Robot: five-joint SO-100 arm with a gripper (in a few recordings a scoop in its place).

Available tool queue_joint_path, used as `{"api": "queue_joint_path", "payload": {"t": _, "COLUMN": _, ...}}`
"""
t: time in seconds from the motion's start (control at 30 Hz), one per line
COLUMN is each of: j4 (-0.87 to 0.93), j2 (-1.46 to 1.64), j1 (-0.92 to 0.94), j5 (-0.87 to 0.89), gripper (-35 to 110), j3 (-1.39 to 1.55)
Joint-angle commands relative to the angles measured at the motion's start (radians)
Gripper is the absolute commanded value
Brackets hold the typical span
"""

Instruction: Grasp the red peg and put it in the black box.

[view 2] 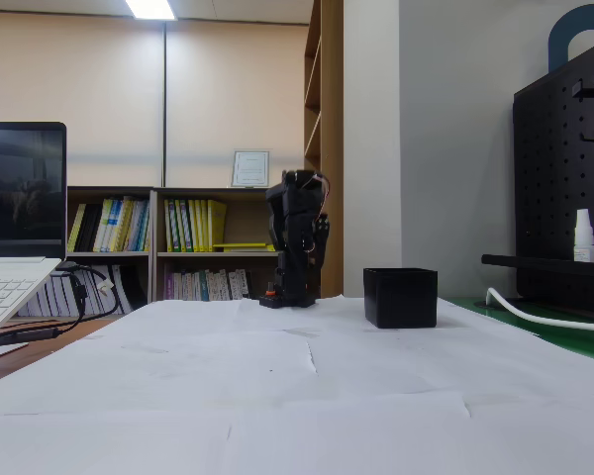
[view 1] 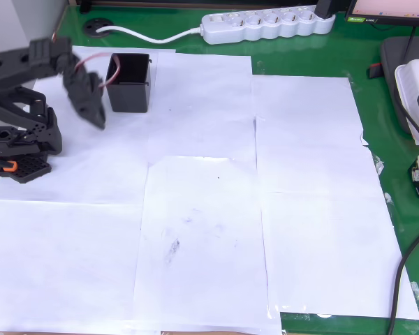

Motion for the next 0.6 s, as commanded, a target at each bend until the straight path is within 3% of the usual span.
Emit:
{"api": "queue_joint_path", "payload": {"t": 0.0, "j4": -0.018, "j2": -0.183, "j1": 0.029, "j5": -0.038, "gripper": 0, "j3": -0.173}}
{"api": "queue_joint_path", "payload": {"t": 0.23, "j4": 0.012, "j2": -0.4, "j1": 0.078, "j5": -0.048, "gripper": 0, "j3": -0.359}}
{"api": "queue_joint_path", "payload": {"t": 0.27, "j4": 0.014, "j2": -0.433, "j1": 0.094, "j5": -0.114, "gripper": 0, "j3": -0.405}}
{"api": "queue_joint_path", "payload": {"t": 0.57, "j4": 0.084, "j2": -0.569, "j1": 0.155, "j5": -0.167, "gripper": 0, "j3": -0.413}}
